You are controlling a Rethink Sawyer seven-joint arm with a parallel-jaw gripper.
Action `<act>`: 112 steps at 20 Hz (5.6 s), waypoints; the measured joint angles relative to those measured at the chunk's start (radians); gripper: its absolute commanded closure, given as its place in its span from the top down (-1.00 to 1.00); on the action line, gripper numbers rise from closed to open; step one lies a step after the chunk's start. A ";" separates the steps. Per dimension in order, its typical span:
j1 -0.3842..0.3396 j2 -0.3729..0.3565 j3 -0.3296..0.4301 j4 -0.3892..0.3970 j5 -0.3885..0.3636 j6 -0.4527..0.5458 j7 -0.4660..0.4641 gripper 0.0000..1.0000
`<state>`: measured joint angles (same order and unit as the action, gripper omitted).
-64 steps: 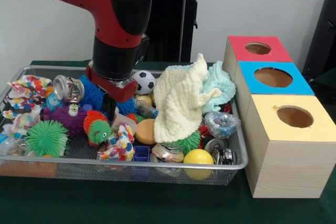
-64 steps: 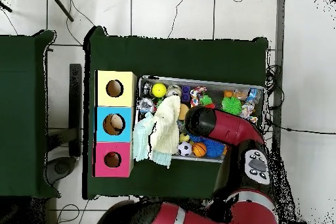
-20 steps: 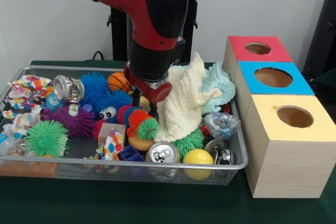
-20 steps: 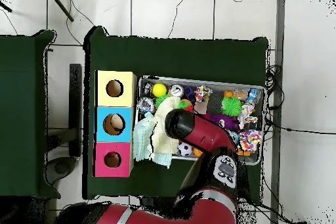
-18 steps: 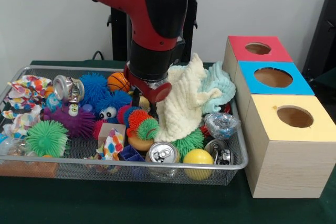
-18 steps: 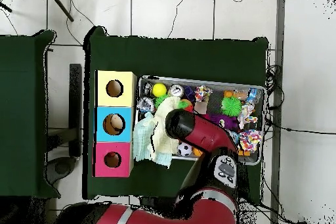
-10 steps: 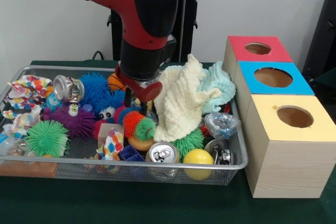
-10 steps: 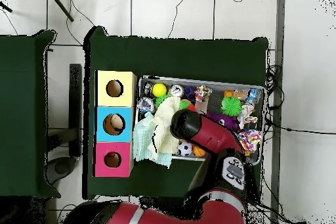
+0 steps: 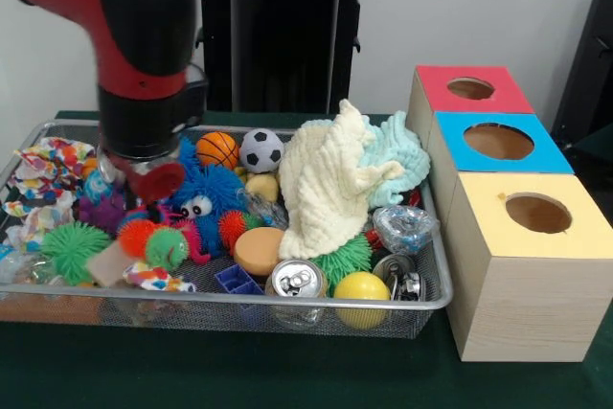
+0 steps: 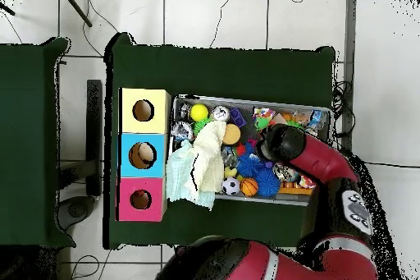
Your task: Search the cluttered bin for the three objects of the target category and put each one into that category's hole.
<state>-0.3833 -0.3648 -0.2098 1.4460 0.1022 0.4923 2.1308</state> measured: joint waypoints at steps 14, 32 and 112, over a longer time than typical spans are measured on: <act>-0.121 0.028 0.143 -0.063 -0.185 0.080 -0.009 1.00; -0.052 -0.037 0.178 -0.065 -0.262 0.080 -0.009 -1.00; -0.118 -0.250 0.092 -0.044 -0.369 0.145 -0.009 1.00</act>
<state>-0.5013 -0.6144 -0.1174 1.4024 -0.2666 0.6373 2.1217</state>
